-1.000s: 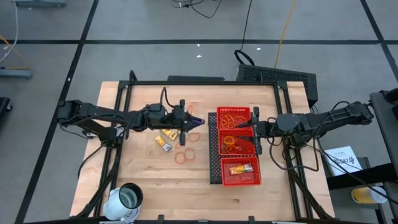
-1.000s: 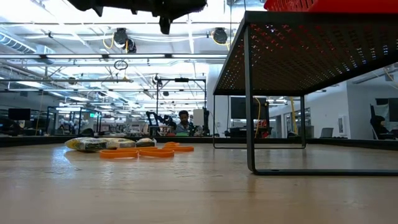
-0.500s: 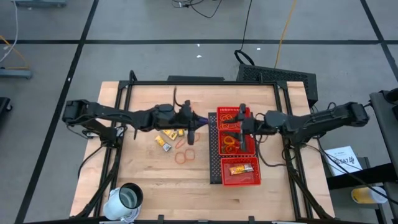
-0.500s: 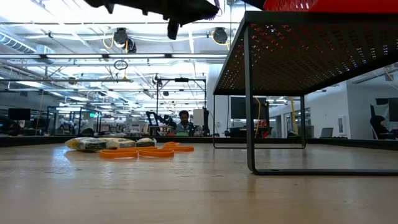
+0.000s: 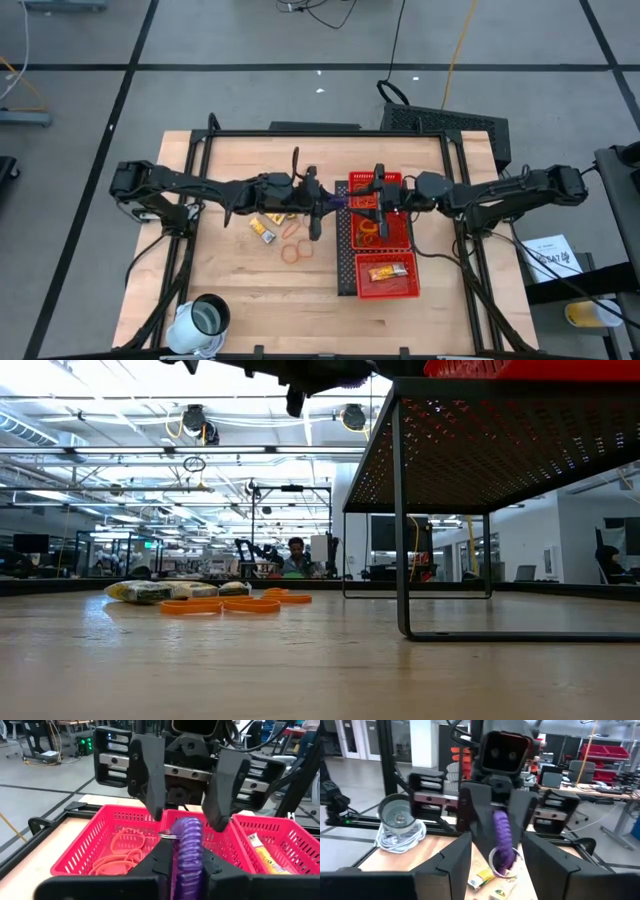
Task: Pick & Place Office Desk Supplies
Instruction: Put the purple spring keychain into the middle red bin on the shelf
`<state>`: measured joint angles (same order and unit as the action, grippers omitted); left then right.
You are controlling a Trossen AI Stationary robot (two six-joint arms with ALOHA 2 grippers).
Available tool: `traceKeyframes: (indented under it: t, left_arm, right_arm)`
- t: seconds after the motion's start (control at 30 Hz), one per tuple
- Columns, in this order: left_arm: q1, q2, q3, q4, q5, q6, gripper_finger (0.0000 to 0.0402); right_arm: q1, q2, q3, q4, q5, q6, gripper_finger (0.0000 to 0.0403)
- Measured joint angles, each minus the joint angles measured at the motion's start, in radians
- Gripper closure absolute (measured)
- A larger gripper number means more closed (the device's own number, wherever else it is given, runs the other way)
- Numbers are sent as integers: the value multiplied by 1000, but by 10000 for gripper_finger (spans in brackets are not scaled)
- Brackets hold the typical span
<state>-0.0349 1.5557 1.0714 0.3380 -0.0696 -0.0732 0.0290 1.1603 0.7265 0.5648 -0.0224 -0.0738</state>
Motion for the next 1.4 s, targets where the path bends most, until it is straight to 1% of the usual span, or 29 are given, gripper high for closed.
traceKeyframes:
  t: [0.13, 0.23, 0.3, 0.37, 0.5, 0.6, 0.67, 0.8, 0.9, 1.07, 1.17, 1.23, 1.4]
  left_arm:
    - [0, -1, 0, -8, 1, 13, 387]
    - [-1, -1, 0, 3, 25, 15, 394]
    - [-1, -1, 0, 4, 26, 15, 391]
    - [1, -1, 0, 3, 24, 15, 379]
    - [1, -1, 0, 10, 20, 16, 360]
    - [1, -1, 0, 14, 19, 16, 363]
    - [1, -1, 0, 8, 17, 16, 373]
    - [1, -1, 0, -5, 17, 16, 391]
    - [1, -1, 0, -15, 17, 16, 393]
    - [1, -1, 0, -22, 18, 16, 365]
    - [1, -1, 0, -21, 18, 16, 359]
    - [1, -1, 0, -23, 18, 16, 363]
    - [1, -1, 0, -23, 18, 19, 389]
  right_arm:
    - [-4, -1, 0, 0, 0, -17, 238]
    - [-4, 0, 0, 0, -1, -19, 238]
    - [-4, 0, 0, 0, -3, -19, 238]
    - [-4, 1, 0, 0, -3, -18, 238]
    - [-10, 41, 0, 35, -5, -16, 238]
    - [-21, 79, 0, 82, -5, -15, 238]
    - [-27, 92, 1, 78, -7, -16, 240]
    - [-30, 102, 0, 102, -8, -16, 262]
    - [-29, 93, 0, 123, -10, -17, 282]
    - [-30, 85, 1, 128, -9, -17, 308]
    - [-30, 85, 1, 119, -9, -17, 322]
    - [-30, 85, 1, 112, -9, -17, 330]
    - [-30, 85, 1, 104, -10, -21, 352]
